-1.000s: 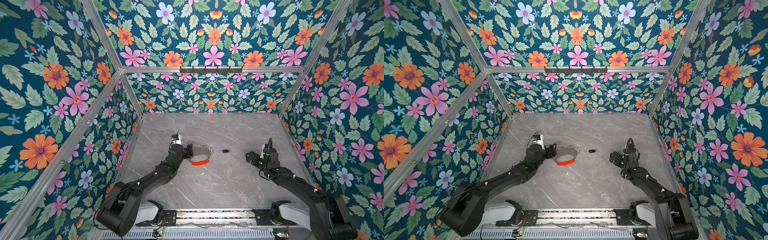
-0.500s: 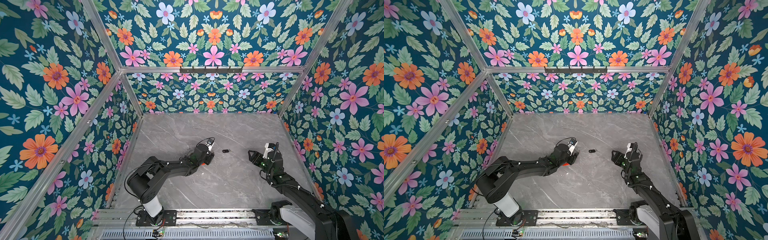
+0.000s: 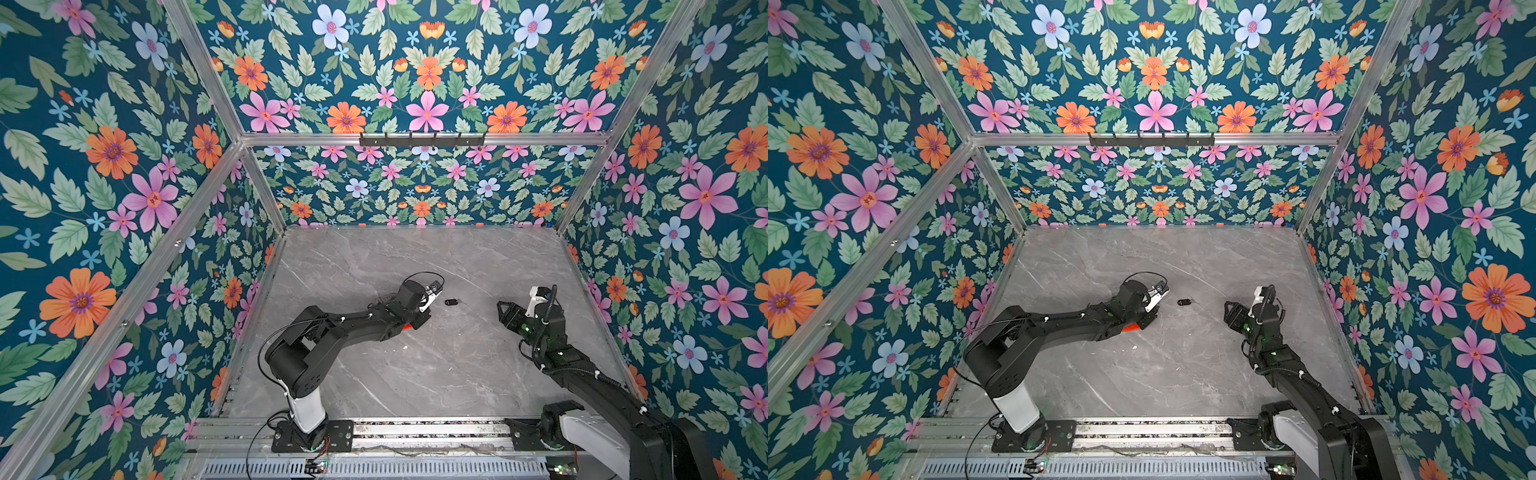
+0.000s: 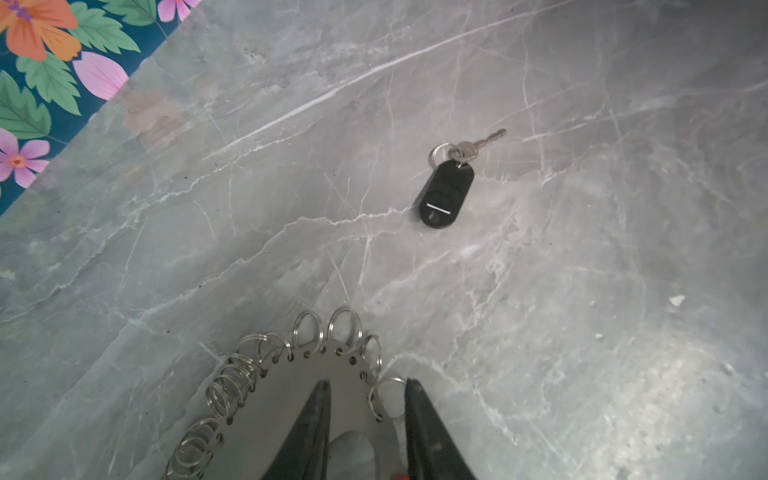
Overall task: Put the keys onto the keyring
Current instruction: 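Move the left gripper over the metal ring plate while the right arm rises, then lower the left gripper and close it on the ring plate's edge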
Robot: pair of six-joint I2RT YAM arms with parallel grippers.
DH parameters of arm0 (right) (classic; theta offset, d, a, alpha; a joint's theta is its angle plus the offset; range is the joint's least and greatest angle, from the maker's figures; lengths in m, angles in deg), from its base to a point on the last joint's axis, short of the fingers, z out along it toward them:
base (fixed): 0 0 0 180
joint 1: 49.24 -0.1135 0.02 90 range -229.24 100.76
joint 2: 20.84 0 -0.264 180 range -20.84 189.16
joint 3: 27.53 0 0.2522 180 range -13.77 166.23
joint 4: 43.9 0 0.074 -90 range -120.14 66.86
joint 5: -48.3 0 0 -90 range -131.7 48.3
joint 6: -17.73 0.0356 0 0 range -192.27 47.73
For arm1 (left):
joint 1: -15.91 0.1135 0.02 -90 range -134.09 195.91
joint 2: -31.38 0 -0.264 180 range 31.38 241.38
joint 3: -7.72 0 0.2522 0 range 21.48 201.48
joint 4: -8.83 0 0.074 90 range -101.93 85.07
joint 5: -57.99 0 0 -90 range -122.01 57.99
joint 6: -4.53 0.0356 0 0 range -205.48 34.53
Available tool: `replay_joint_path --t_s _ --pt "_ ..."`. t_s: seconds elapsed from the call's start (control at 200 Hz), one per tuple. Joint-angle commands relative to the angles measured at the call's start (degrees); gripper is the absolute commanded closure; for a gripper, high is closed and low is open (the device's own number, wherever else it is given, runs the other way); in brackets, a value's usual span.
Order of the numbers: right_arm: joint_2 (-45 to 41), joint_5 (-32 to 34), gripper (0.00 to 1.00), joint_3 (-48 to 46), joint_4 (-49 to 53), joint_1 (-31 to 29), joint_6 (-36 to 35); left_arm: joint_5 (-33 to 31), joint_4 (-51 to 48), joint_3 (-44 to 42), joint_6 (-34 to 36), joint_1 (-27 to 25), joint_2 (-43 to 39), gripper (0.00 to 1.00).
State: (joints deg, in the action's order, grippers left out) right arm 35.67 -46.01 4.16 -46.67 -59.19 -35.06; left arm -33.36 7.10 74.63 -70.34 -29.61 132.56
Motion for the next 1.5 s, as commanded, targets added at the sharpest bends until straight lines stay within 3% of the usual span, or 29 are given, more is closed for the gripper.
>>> replay_joint_path --t_s 0.0,0.32,0.661,0.761,1.161,1.497 --pt "-0.2 0.3 0.32 0.2 -1.2 0.0 0.9 1.3 -1.8 0.9 0.3 0.0 1.0 0.67" --pt "-0.4 0.7 0.32 0.0 -1.1 -0.1 1.4 1.3 -3.4 3.4 -0.6 0.0 3.9 0.76" --pt "-0.9 0.9 0.32 -0.1 -1.0 0.0 1.5 -0.4 -4.5 4.8 -0.7 0.0 5.7 0.78" --pt "-1.0 0.9 0.32 -0.1 -1.0 -0.1 1.5 -1.1 -4.4 5.0 -0.7 0.1 6.2 0.84" --pt "-1.0 0.2 0.31 0.0 -1.0 -0.1 1.3 -4.2 -5.0 5.3 -1.0 0.1 7.0 0.78" --pt "-1.3 0.1 0.31 0.0 -0.9 -0.1 1.3 -6.1 -4.7 5.5 -1.3 0.1 7.2 0.86"
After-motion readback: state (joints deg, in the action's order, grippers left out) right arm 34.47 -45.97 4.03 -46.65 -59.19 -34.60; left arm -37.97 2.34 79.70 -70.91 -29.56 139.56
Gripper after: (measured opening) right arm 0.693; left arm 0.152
